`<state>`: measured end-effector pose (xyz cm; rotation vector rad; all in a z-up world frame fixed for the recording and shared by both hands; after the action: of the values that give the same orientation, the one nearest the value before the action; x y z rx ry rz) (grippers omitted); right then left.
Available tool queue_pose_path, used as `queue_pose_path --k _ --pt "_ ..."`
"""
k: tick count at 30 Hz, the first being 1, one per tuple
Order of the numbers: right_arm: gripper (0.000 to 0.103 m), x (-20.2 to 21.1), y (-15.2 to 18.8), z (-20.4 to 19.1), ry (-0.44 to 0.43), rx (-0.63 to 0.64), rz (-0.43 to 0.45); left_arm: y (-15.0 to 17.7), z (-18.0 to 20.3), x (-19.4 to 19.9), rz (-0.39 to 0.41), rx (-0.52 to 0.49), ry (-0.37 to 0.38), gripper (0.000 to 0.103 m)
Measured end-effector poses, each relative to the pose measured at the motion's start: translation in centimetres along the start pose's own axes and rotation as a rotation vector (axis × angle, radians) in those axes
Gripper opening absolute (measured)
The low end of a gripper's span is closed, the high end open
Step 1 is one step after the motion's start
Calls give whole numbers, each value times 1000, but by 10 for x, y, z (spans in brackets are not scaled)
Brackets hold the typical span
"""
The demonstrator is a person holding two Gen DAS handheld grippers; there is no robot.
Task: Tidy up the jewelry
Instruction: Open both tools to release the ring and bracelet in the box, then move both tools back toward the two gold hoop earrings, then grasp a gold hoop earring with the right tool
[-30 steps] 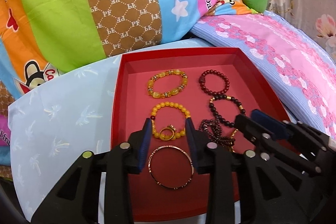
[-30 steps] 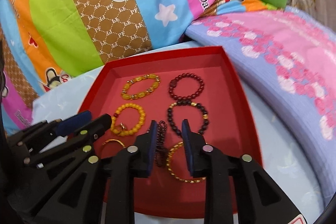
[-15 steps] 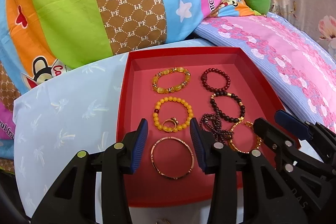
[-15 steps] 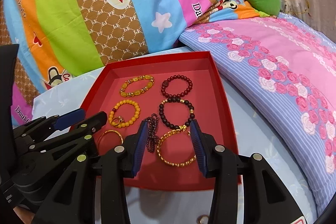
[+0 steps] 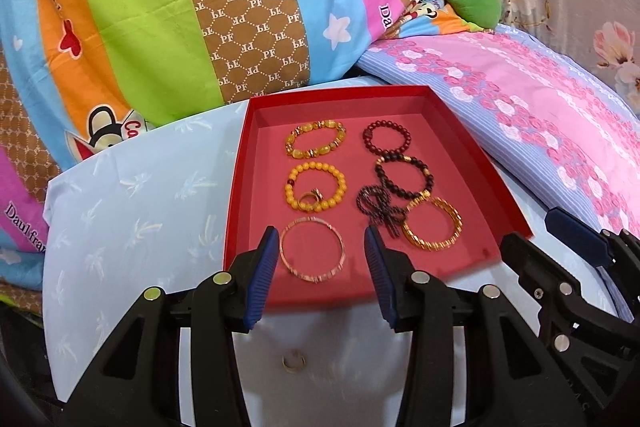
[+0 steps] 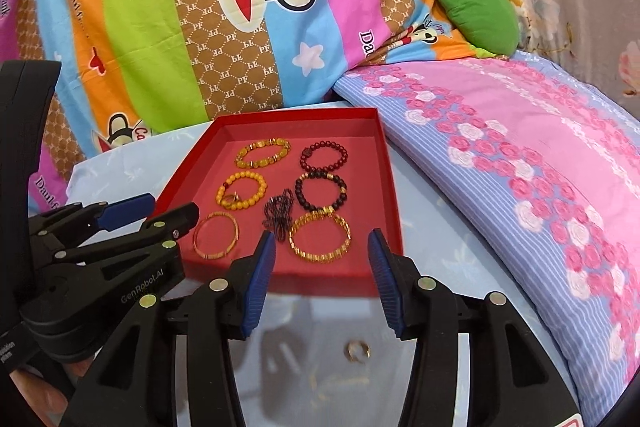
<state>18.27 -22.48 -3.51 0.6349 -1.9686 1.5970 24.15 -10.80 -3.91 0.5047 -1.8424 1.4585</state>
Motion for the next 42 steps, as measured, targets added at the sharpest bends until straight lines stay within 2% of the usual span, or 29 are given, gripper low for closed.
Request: queue_pose_path --k 11,22,42 --pt "47 25 46 12 7 -24 -35 37 14 25 -10 -1 10 43" --pt "47 22 91 38 42 -60 -104 82 -2 29 -54 49 6 43" --pt "46 -25 90 30 49 -29 -153 114 -44 11 -113 114 -35 43"
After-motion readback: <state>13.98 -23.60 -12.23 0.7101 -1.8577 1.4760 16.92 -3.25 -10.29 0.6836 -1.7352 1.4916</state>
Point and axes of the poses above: each gripper's, at about its wrist camera, not at the fingertips, and x roughly against the way its jaws point, z to its right, y to its underside, the point moved 9 cm from there along -x, roughly the way its jaws point, and after that the axes turned 5 degrees about -y, right-handed, at the moved point
